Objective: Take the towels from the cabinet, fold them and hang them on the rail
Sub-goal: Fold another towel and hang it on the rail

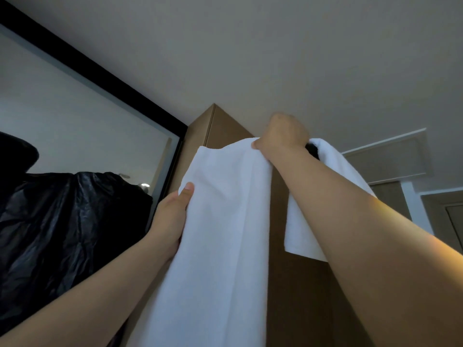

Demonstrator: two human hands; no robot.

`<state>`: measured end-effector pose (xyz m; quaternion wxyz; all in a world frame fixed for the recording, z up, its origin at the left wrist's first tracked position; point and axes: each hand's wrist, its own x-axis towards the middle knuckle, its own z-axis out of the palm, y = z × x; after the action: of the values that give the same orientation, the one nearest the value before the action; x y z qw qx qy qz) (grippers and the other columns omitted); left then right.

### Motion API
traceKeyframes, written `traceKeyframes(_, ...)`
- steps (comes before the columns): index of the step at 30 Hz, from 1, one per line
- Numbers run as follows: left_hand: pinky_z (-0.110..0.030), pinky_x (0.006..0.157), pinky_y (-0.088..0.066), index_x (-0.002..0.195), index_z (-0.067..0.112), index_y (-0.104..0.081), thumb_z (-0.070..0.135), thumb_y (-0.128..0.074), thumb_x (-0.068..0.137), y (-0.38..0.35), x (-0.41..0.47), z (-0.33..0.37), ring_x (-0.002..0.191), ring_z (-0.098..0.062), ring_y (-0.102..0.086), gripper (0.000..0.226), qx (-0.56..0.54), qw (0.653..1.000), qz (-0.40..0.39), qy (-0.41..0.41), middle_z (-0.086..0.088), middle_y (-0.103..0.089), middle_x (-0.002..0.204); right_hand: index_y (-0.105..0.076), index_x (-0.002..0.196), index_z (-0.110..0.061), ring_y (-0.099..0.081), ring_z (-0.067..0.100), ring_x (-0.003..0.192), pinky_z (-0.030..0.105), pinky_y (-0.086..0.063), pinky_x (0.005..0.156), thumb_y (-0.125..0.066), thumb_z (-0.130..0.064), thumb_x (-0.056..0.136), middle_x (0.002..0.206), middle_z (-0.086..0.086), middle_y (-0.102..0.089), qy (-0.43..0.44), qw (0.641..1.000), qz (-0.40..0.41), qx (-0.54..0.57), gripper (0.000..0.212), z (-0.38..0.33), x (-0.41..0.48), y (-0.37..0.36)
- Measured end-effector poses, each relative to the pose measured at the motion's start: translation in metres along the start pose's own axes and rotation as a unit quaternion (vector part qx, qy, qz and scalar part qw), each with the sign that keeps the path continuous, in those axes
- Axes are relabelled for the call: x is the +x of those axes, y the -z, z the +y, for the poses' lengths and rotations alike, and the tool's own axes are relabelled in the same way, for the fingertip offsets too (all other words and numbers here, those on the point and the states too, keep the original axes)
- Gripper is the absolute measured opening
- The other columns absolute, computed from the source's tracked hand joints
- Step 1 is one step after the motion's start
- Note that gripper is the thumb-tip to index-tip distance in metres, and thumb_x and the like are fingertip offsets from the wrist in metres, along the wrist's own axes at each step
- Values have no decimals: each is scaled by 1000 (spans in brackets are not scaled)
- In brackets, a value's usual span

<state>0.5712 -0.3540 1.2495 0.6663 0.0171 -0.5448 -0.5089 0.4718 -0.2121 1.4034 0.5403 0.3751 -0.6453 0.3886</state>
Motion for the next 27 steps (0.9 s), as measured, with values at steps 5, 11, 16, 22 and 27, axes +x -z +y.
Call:
traceKeyframes(5,-12,37,-42,88,13,-64,42,-52,97,0,-2,6,45,-2,-62,33,8,1000,-4,-18,13,-66,54,-66,101,-15,-60,28,96,34,-35,80,-62,-46,90,111,8,-61,115,990,31,-80,33,0,-27,0)
traceKeyframes(11,-27,62,-52,113,15,-67,45,-54,95,0,-5,9,81,-17,-71,37,-14,1000,1,-8,-1,-75,95,-52,129,-21,-34,31,123,49,-25,105,-57,-55,86,133,12,-40,185,964,4,-192,55,21,-69,-2)
traceKeyframes(16,-18,44,-49,109,12,-67,43,-53,96,-7,-10,12,61,-9,-70,36,-28,1000,-4,-5,5,-75,76,-33,148,-22,-42,30,112,36,-34,86,-57,-47,92,136,15,-30,165,973,9,-161,66,22,-77,-12)
traceKeyframes(22,-13,37,-43,105,11,-65,42,-51,97,-7,-10,11,48,-2,-64,35,-13,1000,3,-9,11,-69,58,-14,155,-25,-58,28,98,31,-35,68,-48,-42,99,121,14,-57,164,980,-67,-88,67,29,-71,-7)
traceKeyframes(27,-13,37,-43,100,13,-66,43,-50,97,-8,-10,9,48,-2,-65,35,1,1000,8,-16,11,-70,60,4,155,-28,-58,27,104,39,-48,89,-55,-36,95,118,12,-59,168,971,-166,43,85,42,-81,-4)
